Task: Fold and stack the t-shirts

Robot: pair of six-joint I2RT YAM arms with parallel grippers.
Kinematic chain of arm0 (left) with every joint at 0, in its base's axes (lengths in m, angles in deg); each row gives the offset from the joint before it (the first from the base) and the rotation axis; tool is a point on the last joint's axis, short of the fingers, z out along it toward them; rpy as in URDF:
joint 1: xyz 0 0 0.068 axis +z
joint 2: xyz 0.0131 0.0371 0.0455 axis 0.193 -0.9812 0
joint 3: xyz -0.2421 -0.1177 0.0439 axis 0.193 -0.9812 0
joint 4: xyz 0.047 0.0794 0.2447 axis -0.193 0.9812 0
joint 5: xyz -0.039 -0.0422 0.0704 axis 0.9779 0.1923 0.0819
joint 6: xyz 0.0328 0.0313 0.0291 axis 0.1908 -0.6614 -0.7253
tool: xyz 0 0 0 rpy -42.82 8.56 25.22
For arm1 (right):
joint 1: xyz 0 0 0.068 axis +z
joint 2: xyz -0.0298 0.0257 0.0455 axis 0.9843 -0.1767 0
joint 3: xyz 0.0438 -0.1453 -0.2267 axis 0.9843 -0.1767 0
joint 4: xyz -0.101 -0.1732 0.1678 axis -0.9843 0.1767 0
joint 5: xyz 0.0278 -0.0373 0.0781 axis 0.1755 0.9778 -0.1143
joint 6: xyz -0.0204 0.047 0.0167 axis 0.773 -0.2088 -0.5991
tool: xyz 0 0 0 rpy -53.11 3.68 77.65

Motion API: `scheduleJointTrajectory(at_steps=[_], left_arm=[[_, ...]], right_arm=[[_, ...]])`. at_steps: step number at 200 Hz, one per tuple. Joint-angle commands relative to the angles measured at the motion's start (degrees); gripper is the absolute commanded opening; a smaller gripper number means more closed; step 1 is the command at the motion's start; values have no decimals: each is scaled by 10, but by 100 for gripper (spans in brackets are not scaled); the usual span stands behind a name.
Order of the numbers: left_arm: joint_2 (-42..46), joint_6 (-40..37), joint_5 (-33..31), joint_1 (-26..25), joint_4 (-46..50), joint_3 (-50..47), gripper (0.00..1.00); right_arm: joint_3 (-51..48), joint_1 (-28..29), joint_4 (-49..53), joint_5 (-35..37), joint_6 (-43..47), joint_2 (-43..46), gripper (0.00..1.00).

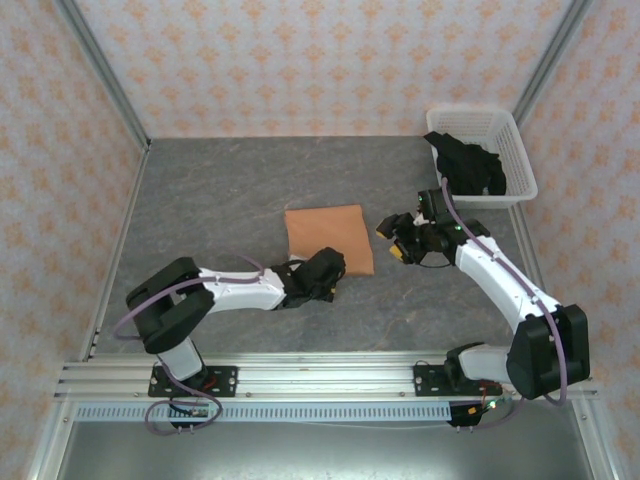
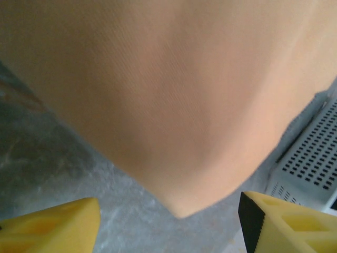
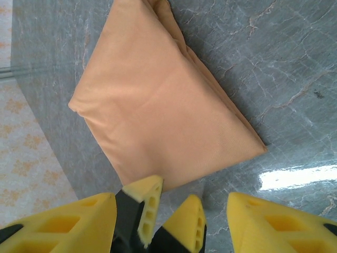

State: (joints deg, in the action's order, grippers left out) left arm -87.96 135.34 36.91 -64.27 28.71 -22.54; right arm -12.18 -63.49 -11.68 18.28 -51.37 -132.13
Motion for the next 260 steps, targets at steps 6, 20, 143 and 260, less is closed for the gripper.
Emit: scheduleJointTrajectory(at_steps=[6, 20, 143, 260], left_arm=[[-25, 212, -52, 0, -33, 16, 67], [-44, 216, -52, 5, -47, 17, 60], [-26, -77, 38, 242, 38, 30, 0], [-261, -718, 231, 621, 382, 439, 0]], right_arm=[[-10, 1, -14, -9, 5, 16, 58], [-15, 1, -19, -10, 1, 17, 58], [-10, -4, -1, 4, 9, 24, 57], [50, -4, -33, -9, 15, -50, 57]])
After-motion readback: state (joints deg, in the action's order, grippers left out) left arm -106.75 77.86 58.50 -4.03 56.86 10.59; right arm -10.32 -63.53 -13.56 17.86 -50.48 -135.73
